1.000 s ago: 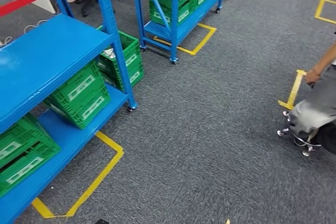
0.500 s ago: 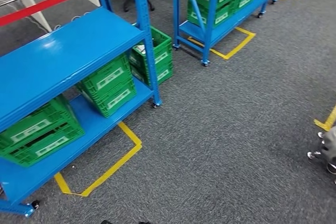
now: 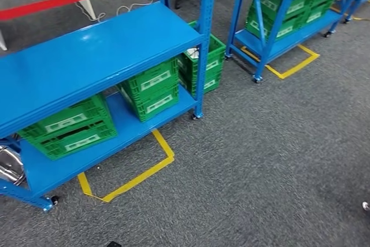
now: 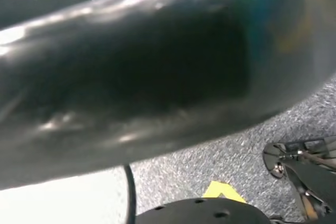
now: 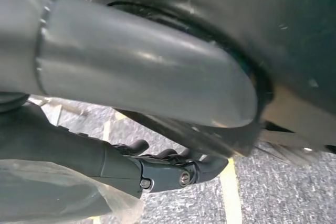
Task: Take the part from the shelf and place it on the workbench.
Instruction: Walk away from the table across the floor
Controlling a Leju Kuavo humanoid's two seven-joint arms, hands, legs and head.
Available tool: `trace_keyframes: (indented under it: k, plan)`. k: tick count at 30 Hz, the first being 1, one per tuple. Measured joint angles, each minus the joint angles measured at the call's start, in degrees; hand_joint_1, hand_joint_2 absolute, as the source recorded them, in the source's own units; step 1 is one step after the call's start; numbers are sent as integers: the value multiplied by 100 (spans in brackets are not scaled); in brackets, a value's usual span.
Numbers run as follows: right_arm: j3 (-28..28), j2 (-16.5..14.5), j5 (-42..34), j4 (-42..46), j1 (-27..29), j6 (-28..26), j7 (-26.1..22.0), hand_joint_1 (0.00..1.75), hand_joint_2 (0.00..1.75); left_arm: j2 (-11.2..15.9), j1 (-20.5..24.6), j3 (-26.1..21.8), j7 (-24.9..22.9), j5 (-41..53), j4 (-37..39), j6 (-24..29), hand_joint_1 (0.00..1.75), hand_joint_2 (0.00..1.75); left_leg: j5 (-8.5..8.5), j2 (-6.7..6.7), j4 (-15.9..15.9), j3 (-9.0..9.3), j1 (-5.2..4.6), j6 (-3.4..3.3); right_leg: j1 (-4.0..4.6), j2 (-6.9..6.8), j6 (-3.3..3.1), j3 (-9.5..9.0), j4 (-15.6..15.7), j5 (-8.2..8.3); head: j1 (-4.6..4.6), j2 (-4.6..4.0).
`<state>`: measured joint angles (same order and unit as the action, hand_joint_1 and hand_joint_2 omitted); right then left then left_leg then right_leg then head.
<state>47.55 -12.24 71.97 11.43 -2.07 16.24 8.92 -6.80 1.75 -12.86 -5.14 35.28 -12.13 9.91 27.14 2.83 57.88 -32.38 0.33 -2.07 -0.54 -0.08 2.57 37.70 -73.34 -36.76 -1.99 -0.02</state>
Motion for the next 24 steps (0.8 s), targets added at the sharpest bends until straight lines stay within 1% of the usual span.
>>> trace_keyframes:
  k: [1,2,3,4,5,6,7,8,9,10,11,12,13,14,15,16,17,18,19,20,21,22,23,24]
  plan:
    - [2,1,-4,0,1,0,1,0,0,0,-3,-6,0,2,0,1,0,0,5,83,6,8,6,7,-11,37,0,-104,295,228,1,-1]
    - [4,1,-4,0,3,1,2,0,0,0,-5,-10,0,4,0,2,0,0,13,165,18,9,13,23,-31,149,0,-262,693,454,2,-1]
    - [5,1,-3,-2,6,3,4,0,0,1,0,-12,0,10,0,3,0,0,27,247,47,-4,11,50,-55,299,-3,-422,1077,605,1,-1]
    - [5,1,0,-3,10,6,5,0,0,1,6,-14,0,15,0,3,0,0,33,320,69,-28,11,84,-73,425,-16,-546,1337,681,1,0]
    - [5,1,4,-5,11,10,7,0,0,2,6,-15,0,20,0,2,0,0,30,386,84,-57,13,122,-79,511,-38,-610,1458,683,0,0]
    - [6,0,8,-7,10,14,8,0,0,2,2,-16,0,23,0,1,0,0,17,450,89,-84,19,162,-72,507,-70,-635,1482,666,0,0]
    - [7,-1,11,-7,9,16,10,0,0,6,-10,-20,0,25,0,0,0,0,0,515,81,-102,31,196,-72,438,-110,-648,1478,676,0,0]
    - [8,-1,14,-7,7,16,11,0,0,9,-24,-26,0,25,0,-1,0,0,12,498,106,-118,33,221,-75,366,-148,-657,1492,687,-3,-1]
    - [9,-2,16,-7,8,16,11,0,0,10,-29,-32,0,26,0,-1,0,0,75,397,206,-163,31,242,-82,287,-188,-671,1507,694,-21,-1]
    - [10,-2,17,-7,11,16,9,0,0,11,-25,-38,0,26,0,-1,0,0,204,236,423,-258,25,262,-89,195,-222,-684,1522,694,-42,-1]
    - [10,-1,18,-7,19,16,8,0,0,7,-14,-42,0,28,0,-1,0,0,381,35,751,-403,23,283,-80,102,-248,-692,1525,686,-61,-1]
    - [11,0,18,-7,29,7,3,0,0,4,0,-43,0,30,0,-1,0,0,569,-108,1143,-583,28,308,-69,11,-269,-695,1525,675,-75,-1]
    - [13,2,20,-7,37,-25,-18,0,0,2,8,-46,6,31,0,6,0,0,705,-185,1484,-740,34,329,-57,-73,-279,-697,1524,662,-75,-1]
    - [13,3,24,-7,38,-91,-60,0,0,1,3,-50,25,33,0,34,0,0,742,-218,1670,-819,38,340,-48,-139,-284,-700,1524,651,-74,-1]
    - [13,4,34,-7,33,-192,-119,0,0,1,-11,-55,57,36,0,82,0,0,665,-232,1640,-793,38,338,-41,-184,-284,-707,1523,640,-74,-1]
    - [13,4,50,-7,26,-311,-188,0,0,1,-28,-63,96,39,0,146,0,0,500,-236,1406,-665,35,323,-36,-216,-280,-720,1523,630,-75,-1]
    - [12,4,68,-7,21,-422,-250,0,0,3,-41,-78,137,44,0,214,0,0,290,-250,1007,-456,25,286,-32,-241,-273,-739,1524,621,-76,-1]
    - [12,4,86,-7,17,-507,-297,0,0,5,-45,-97,167,50,0,266,0,0,155,-279,617,-253,6,242,-20,-261,-257,-755,1522,607,-75,-1]
    - [12,4,102,-7,15,-564,-330,0,0,6,-41,-117,186,54,0,303,0,0,83,-307,317,-98,-12,206,-10,-275,-235,-764,1520,594,-75,-1]
    - [12,4,113,-7,13,-595,-351,0,0,7,-36,-136,197,59,0,326,0,0,69,-333,132,-6,-30,177,-4,-288,-206,-768,1521,586,-70,-1]
    - [11,4,120,-7,10,-611,-363,0,0,7,-35,-148,202,61,0,340,0,0,108,-344,90,12,-45,161,-1,-300,-172,-769,1529,582,-70,0]
    - [11,3,125,-7,6,-622,-368,0,0,5,-40,-157,203,63,0,350,0,0,111,-335,61,23,-48,148,-5,-310,-136,-787,1547,582,-71,0]
    - [10,3,128,-7,7,-628,-372,0,0,-2,-54,-165,203,66,0,355,0,0,100,-319,16,58,-34,128,-12,-305,-102,-804,1566,572,-68,1]
    - [10,3,132,-7,6,-634,-376,0,0,-8,-64,-177,204,69,0,361,0,0,89,-304,-43,110,-17,107,-14,-266,-71,-801,1536,539,-59,1]
